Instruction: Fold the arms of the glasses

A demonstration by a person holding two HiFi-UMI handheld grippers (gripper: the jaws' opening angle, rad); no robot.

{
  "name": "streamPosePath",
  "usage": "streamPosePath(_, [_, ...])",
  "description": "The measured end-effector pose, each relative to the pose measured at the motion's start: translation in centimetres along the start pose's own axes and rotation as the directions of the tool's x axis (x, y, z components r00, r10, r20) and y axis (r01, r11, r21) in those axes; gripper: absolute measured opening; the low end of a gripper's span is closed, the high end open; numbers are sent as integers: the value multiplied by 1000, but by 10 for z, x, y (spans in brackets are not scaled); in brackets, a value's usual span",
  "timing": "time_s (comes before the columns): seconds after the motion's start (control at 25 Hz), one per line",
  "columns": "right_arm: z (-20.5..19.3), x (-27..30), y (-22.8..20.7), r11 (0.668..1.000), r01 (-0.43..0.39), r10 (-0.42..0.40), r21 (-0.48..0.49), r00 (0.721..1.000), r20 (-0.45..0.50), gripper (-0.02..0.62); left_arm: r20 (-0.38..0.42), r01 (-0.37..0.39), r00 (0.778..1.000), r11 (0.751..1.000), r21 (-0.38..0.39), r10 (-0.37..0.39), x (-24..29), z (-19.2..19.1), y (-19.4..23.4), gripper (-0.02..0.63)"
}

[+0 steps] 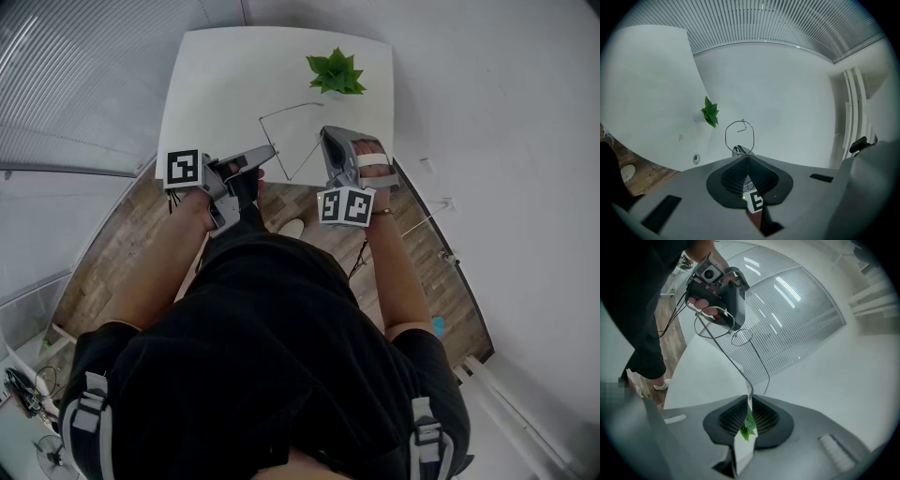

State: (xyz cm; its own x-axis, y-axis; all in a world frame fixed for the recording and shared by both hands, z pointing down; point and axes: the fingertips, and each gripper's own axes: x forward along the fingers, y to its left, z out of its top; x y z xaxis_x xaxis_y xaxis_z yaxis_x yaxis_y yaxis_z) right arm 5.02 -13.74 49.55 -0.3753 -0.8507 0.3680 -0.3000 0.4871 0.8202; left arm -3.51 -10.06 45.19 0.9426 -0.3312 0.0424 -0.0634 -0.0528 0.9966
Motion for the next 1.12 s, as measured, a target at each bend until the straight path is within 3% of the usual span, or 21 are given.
streamPosePath(1.12, [30,21,9,995,-40,45,-92,998,50,40,-82,4,997,1000,0,-4,4,-9,8,12])
